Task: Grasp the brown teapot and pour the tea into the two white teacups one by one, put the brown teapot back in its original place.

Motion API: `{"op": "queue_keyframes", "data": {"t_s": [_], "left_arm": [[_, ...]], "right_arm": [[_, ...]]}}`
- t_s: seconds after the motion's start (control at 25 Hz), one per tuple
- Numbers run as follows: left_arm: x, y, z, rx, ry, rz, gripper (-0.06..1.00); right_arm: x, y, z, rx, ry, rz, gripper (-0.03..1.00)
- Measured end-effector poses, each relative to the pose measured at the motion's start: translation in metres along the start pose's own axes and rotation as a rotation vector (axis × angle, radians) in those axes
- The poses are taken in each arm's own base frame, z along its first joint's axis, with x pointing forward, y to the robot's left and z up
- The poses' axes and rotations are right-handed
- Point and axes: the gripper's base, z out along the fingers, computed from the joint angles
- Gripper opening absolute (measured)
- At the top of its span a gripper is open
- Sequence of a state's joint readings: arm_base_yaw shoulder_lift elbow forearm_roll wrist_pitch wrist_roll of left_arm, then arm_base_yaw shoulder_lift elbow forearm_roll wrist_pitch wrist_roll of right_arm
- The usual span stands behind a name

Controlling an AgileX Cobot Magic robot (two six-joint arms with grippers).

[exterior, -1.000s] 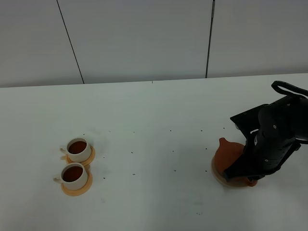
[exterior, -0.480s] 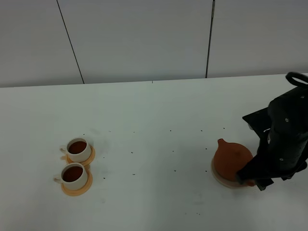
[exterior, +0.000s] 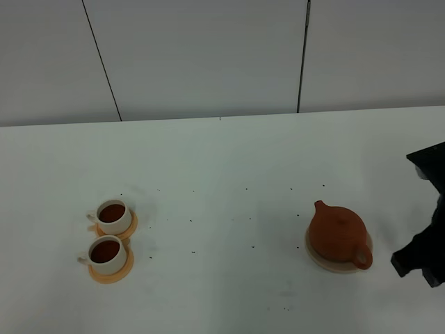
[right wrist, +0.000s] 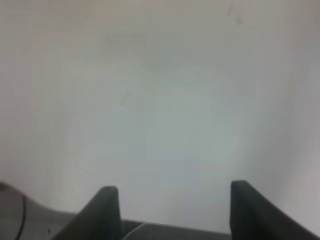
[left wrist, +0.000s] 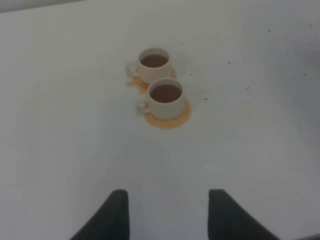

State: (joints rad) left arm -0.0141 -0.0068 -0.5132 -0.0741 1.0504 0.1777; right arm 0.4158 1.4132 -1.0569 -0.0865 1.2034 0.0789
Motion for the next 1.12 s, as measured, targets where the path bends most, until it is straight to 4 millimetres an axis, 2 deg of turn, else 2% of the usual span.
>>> {"op": "queue_keyframes", "data": {"t_s": [0.2, 0.4, 0.64, 0.76, 0.88, 1.12], "left_arm": [[0.0, 0.0, 0.0, 0.0, 0.0, 0.0, 0.43], [0.0, 0.0, 0.0, 0.0, 0.0, 0.0, 0.43], [0.0, 0.0, 0.0, 0.0, 0.0, 0.0, 0.43], [0.0, 0.0, 0.0, 0.0, 0.0, 0.0, 0.43], [0.0, 0.0, 0.0, 0.0, 0.0, 0.0, 0.43], [0.0, 0.0, 0.0, 0.0, 0.0, 0.0, 0.43]], "right_arm": [[0.049, -0.001, -0.018, -0.038, -0.072, 0.004, 0.47], [0.105, 0.001, -0.023, -0.085, -0.152, -0.034, 0.47], [0.163, 0.001, -0.033, -0.133, -0.349, -0.025, 0.47], [0.183, 0.002, -0.036, -0.167, -0.433, -0.019, 0.47], [0.195, 0.001, -0.04, -0.167, -0.497, -0.019, 0.47], [0.199, 0.0, -0.041, -0.155, -0.521, -0.017, 0.47]]}}
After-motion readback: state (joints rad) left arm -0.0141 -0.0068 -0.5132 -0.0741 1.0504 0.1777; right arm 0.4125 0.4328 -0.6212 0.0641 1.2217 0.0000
